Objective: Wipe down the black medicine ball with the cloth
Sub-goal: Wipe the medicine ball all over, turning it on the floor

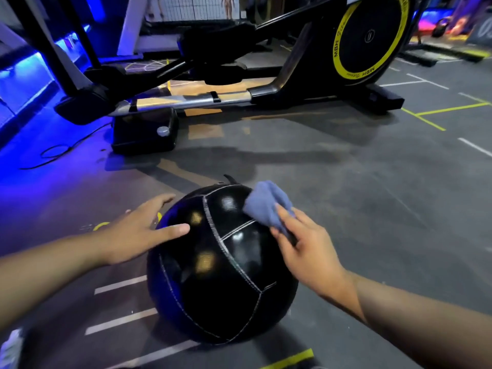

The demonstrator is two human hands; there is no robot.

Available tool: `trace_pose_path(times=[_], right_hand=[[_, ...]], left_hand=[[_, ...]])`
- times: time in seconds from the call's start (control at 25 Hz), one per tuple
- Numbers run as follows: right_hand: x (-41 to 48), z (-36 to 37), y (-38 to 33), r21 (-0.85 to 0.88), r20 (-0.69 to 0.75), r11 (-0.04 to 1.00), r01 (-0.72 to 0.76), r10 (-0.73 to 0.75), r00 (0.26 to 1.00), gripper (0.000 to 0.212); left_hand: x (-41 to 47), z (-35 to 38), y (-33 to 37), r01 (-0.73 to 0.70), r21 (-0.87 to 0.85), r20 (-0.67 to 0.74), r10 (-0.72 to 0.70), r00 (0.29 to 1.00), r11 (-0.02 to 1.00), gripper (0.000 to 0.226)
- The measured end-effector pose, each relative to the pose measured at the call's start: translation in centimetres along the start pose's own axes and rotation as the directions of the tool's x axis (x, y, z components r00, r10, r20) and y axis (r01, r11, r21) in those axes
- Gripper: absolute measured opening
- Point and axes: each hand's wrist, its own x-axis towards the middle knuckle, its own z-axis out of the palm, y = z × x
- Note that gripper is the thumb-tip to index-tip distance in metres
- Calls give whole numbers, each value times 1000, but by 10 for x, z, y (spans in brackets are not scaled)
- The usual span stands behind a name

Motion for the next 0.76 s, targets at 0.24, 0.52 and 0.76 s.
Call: trace_pose_path(times=[0.24, 0.52, 0.76], right_hand=[[-20, 18, -68, -134, 375, 605, 785, -702, 605, 43], [27, 37, -56, 106, 252, 868, 486, -496, 831, 44], [82, 52, 14, 63, 566, 749, -660, 517, 641, 22]], left_hand=[[-4, 7, -8, -14, -39, -37, 13, 999, 999, 98], [-27, 0, -29, -8, 68, 18, 7, 1000, 998, 78], [-52, -3, -27, -28, 76, 135, 18, 991, 997, 112]])
